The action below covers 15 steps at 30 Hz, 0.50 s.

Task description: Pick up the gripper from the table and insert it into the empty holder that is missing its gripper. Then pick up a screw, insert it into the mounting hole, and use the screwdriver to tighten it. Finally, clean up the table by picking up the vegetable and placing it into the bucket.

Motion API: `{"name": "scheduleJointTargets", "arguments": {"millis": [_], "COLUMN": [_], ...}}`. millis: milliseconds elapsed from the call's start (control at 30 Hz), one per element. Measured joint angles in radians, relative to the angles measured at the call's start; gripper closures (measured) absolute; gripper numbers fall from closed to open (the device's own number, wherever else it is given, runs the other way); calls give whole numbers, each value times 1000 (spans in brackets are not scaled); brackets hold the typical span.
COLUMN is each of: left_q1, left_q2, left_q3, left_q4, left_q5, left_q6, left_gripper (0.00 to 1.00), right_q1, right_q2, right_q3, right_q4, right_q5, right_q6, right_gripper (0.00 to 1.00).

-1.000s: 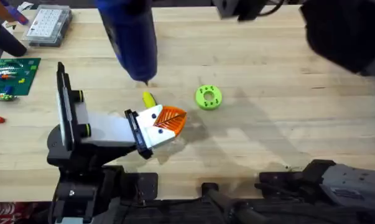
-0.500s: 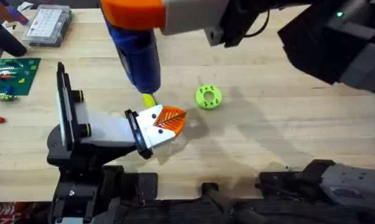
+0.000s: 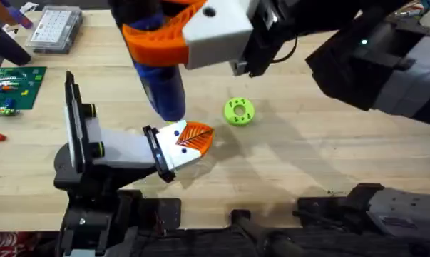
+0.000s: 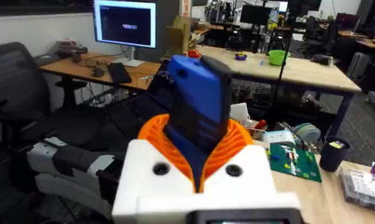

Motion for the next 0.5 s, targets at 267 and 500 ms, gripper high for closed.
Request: {"name": "scheduleJointTargets", "arguments": {"millis": [267, 500], "left_q1": [0, 0], "left_q2": [0, 0], "left_q3": [0, 0], "left_q4": [0, 0], "left_q5": [0, 0], "left_q6": [0, 0], "left_gripper": [997, 997], "right_q1": [17, 19], "right_q2": [0, 0], "right_q3": [-12, -34], "right_q4": [7, 8], "right_q5": [20, 31], "right_q6": [-2, -14], "right_gripper": [979, 979]}}
